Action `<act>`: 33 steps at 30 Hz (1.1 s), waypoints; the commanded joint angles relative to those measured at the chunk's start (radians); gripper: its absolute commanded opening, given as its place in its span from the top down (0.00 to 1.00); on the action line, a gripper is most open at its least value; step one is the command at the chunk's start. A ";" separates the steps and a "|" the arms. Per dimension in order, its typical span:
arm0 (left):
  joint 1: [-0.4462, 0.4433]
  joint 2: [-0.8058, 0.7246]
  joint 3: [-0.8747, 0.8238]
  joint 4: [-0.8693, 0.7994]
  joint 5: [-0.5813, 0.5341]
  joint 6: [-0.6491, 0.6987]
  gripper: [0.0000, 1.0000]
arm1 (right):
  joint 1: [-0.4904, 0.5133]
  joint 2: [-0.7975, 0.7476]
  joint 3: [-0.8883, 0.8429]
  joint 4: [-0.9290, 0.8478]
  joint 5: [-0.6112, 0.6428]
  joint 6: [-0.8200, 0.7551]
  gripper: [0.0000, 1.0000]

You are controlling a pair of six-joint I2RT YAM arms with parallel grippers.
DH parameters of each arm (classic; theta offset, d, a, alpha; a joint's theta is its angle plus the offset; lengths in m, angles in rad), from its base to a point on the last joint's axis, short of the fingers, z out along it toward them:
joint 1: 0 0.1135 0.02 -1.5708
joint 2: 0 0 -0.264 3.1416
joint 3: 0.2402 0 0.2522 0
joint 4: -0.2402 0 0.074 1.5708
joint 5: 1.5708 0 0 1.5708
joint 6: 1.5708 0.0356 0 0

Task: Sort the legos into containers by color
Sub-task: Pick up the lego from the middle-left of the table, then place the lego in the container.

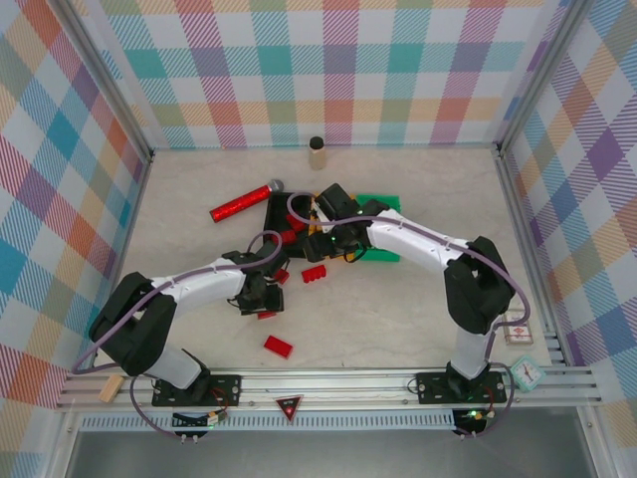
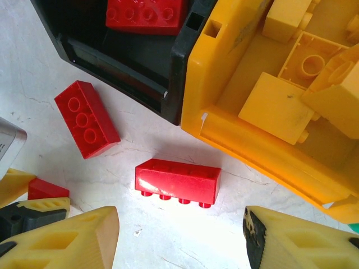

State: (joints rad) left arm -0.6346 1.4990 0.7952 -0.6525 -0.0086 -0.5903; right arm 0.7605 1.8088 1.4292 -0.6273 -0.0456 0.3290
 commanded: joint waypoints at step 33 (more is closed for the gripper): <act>0.136 0.312 0.819 -0.246 -0.147 0.202 0.29 | 0.150 -0.167 -0.305 0.128 0.033 0.158 0.35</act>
State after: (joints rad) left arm -0.4950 1.9156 1.6611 -0.8852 -0.1661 -0.3992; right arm 0.8978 1.5932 1.0786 -0.5163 -0.0334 0.4728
